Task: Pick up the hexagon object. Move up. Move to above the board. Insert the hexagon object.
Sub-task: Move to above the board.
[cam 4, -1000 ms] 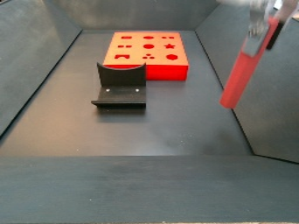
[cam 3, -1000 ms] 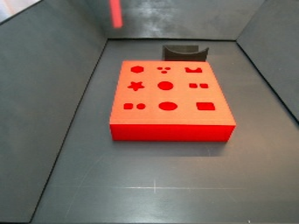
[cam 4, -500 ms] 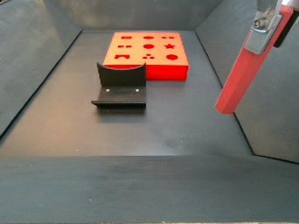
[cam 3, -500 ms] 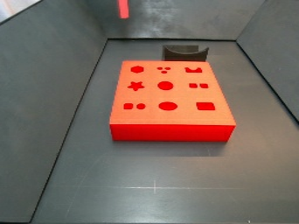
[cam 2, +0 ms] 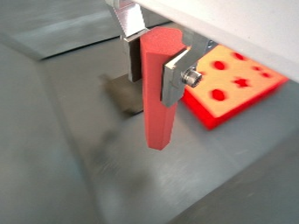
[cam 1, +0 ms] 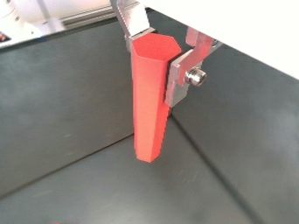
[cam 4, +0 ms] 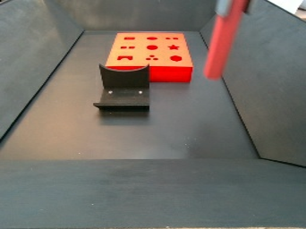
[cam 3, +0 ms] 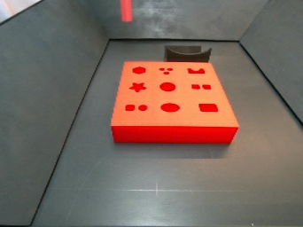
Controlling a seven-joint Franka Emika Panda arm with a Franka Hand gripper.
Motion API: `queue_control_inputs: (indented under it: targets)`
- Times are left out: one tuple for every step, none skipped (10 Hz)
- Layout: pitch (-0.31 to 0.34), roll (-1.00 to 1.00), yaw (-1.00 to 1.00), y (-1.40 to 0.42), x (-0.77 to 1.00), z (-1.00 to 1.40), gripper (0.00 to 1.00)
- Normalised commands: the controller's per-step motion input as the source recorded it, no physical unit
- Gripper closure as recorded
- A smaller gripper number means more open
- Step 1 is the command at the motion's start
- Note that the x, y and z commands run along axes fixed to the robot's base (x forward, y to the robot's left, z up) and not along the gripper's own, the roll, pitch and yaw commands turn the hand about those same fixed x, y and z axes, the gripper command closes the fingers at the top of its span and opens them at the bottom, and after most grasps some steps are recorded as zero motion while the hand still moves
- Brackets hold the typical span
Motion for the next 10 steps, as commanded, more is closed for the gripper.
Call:
queue_control_inputs:
  targets:
    - [0.19, 0.1, -1.0, -1.0, 0.23, 0.22, 1.0]
    - [0.168, 0.05, -0.78, -1.0, 0.23, 0.23, 1.0]
    - [0.129, 0.01, -0.45, -1.0, 0.23, 0.23, 1.0]
    - [0.112, -0.01, -0.32, -1.0, 0.23, 0.23, 1.0]
    - [0.083, -0.03, -0.13, -1.0, 0.24, 0.23, 1.0]
    - [0.077, -0.02, -0.07, -1.0, 0.24, 0.23, 1.0]
    - [0.081, -0.02, -0.03, -1.0, 0.25, 0.23, 1.0]
    - [0.086, -0.03, -0.02, -1.0, 0.25, 0.24, 1.0]
    - [0.103, -0.01, 0.0, -1.0, 0.26, 0.23, 1.0]
    - [0.111, 0.0, 0.0, -1.0, 0.27, 0.24, 1.0]
